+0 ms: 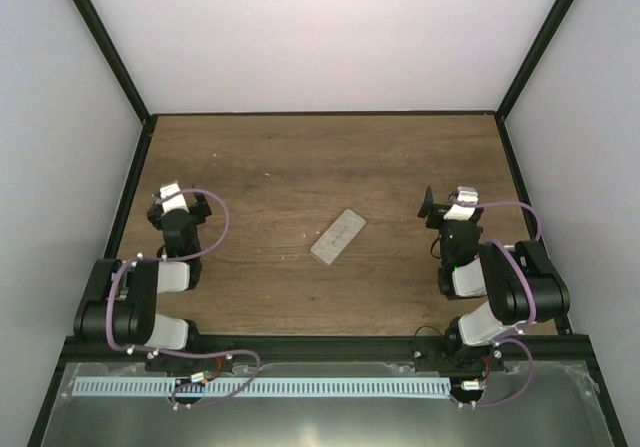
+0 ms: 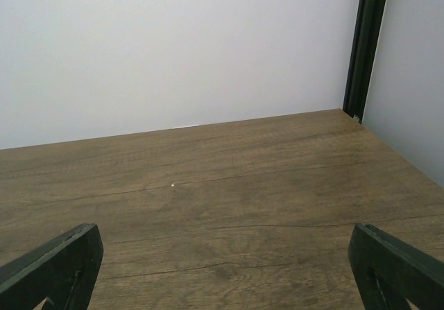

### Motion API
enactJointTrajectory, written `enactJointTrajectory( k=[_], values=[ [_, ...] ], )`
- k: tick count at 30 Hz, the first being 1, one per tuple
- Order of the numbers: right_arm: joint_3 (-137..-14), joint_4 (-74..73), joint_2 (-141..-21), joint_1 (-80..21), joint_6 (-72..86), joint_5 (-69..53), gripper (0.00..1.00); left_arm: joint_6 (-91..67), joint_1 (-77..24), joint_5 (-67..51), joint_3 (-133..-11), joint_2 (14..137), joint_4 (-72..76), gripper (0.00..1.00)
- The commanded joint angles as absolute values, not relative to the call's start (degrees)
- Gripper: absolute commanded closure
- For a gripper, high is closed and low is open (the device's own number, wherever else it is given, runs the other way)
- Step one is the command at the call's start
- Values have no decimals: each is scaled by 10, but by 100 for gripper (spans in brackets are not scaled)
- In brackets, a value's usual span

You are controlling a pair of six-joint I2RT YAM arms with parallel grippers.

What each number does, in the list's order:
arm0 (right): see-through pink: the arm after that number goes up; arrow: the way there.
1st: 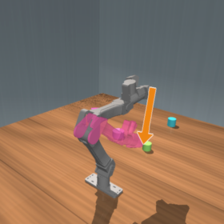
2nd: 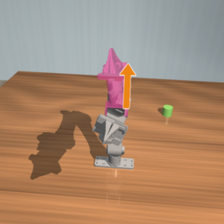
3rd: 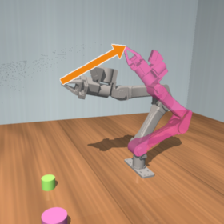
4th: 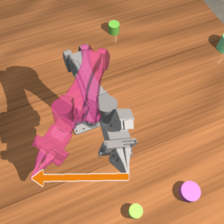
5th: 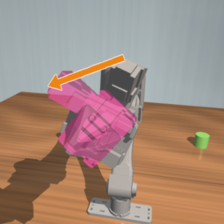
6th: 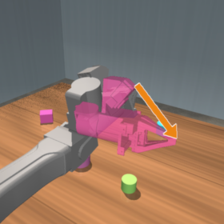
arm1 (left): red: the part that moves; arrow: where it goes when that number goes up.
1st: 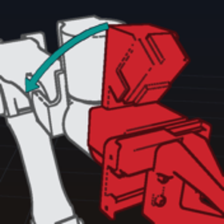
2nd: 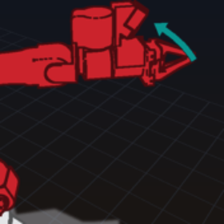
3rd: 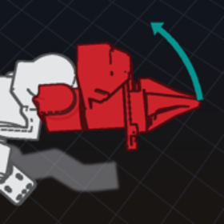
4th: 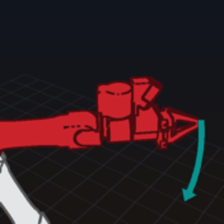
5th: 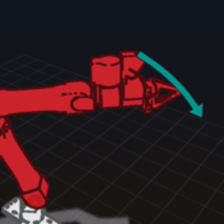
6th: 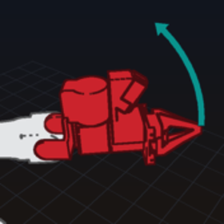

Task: Organize the sunglasses
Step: Reset both arms

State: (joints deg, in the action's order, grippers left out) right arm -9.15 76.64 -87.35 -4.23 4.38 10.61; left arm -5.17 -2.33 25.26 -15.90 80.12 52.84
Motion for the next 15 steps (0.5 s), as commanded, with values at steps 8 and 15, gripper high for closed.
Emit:
enactJointTrajectory(
  k=[8,15],
  values=[
    [-126,726,-874,-34,52,114,0,-8,5,78,-171,881,632,5],
    [-131,718,-876,-34,52,115,0,-3,-3,89,-174,881,629,0]
  ],
)
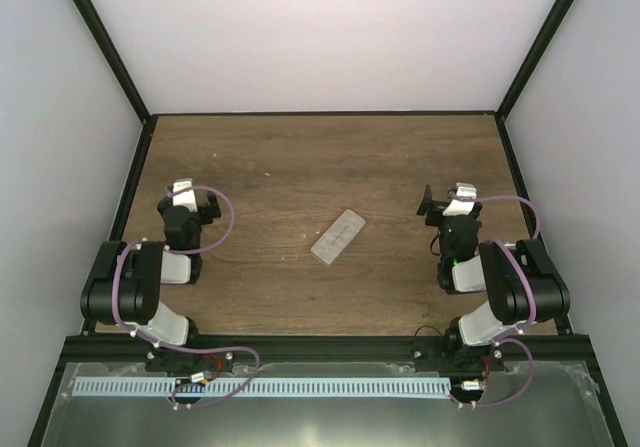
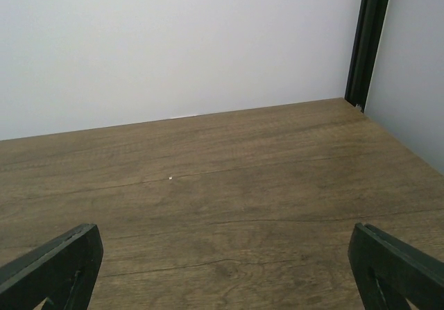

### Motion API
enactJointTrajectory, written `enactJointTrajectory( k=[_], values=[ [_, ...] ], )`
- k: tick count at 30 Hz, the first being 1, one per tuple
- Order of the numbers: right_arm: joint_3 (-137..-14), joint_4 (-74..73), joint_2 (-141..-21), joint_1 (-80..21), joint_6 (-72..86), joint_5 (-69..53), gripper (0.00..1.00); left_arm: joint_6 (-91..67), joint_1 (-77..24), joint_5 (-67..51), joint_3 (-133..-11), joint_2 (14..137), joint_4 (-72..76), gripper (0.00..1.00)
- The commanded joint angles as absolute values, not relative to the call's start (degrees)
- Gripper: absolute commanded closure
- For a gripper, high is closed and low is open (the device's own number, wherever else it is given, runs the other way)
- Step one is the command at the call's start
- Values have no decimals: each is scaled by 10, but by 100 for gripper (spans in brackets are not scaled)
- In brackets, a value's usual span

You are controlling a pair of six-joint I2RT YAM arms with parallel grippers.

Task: Organize the sunglasses
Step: Reset both arms

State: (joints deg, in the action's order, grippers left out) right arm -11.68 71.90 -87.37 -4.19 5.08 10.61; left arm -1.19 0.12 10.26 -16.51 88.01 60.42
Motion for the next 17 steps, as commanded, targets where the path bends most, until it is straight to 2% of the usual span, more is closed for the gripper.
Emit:
enactJointTrajectory(
  k=[1,17],
  values=[
    [-131,718,-876,-34,52,115,0,-3,-2,89,-174,881,629,0],
    [-133,717,-877,-34,50,114,0,-3,-2,90,-174,881,628,0]
  ],
)
